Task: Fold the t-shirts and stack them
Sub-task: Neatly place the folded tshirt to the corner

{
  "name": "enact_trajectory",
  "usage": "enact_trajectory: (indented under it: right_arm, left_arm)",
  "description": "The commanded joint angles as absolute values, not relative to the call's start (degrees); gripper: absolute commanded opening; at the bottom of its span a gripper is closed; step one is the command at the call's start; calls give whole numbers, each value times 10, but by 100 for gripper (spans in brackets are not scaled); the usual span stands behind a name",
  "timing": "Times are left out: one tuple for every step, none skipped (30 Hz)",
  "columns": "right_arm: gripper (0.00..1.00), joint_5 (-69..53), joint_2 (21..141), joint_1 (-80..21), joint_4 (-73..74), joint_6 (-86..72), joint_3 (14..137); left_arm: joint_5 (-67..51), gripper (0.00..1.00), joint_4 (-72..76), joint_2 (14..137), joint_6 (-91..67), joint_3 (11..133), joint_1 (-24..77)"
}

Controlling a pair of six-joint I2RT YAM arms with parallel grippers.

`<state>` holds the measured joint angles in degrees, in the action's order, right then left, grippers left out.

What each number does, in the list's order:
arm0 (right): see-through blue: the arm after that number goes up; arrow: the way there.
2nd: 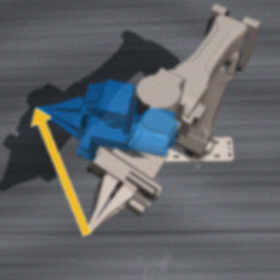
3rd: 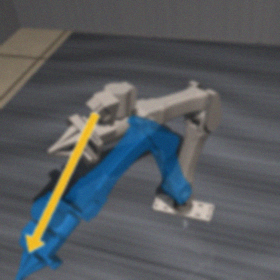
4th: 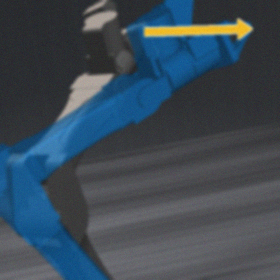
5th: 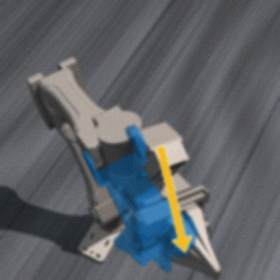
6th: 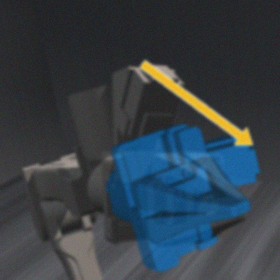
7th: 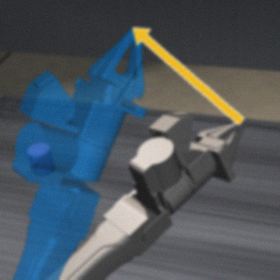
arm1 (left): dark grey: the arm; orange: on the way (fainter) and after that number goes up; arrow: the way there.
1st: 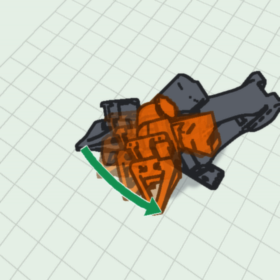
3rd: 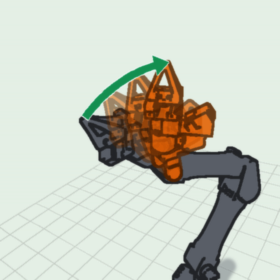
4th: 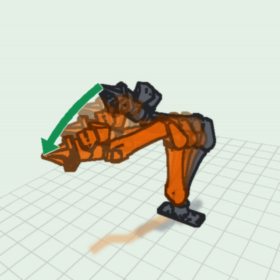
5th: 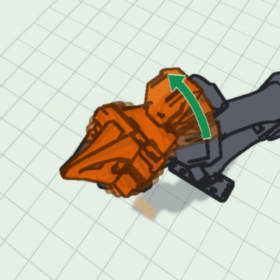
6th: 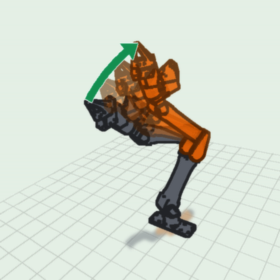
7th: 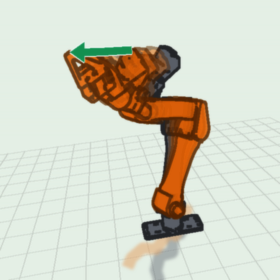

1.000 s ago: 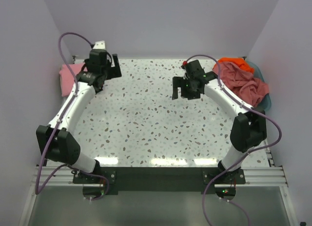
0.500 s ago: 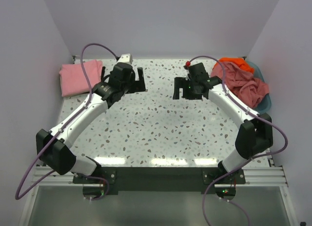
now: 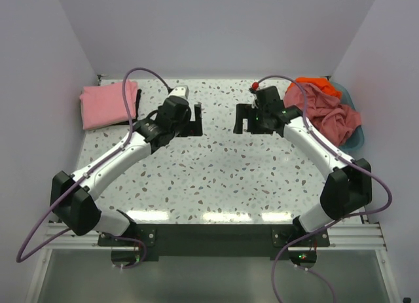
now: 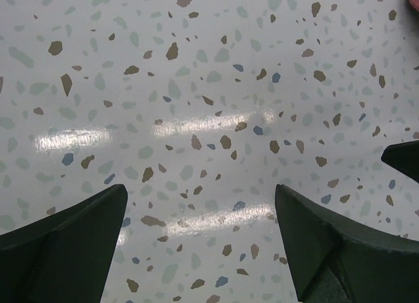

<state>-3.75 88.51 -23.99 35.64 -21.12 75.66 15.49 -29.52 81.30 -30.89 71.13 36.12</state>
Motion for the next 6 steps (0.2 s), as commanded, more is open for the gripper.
enact_trajectory:
  right_arm:
    - [92, -26, 861, -237, 331, -209, 751]
    - [92, -24, 860, -237, 328, -212, 746]
    - [92, -23, 859, -237, 322, -214, 743]
    - [92, -20, 854, -237, 318, -215, 740]
    - [92, -19, 852, -237, 315, -217, 733]
    - [92, -18, 850, -237, 311, -220, 730]
  left_arm:
    - [173, 100, -260, 788, -305, 704, 364]
    - [173, 100, -257, 785, -302, 701, 366]
    - [174, 100, -255, 784, -300, 701, 366]
    - [176, 100, -254, 785, -297, 702, 367]
    - [178, 100, -255, 785, -296, 703, 367]
    - [185, 100, -257, 786, -296, 704, 367]
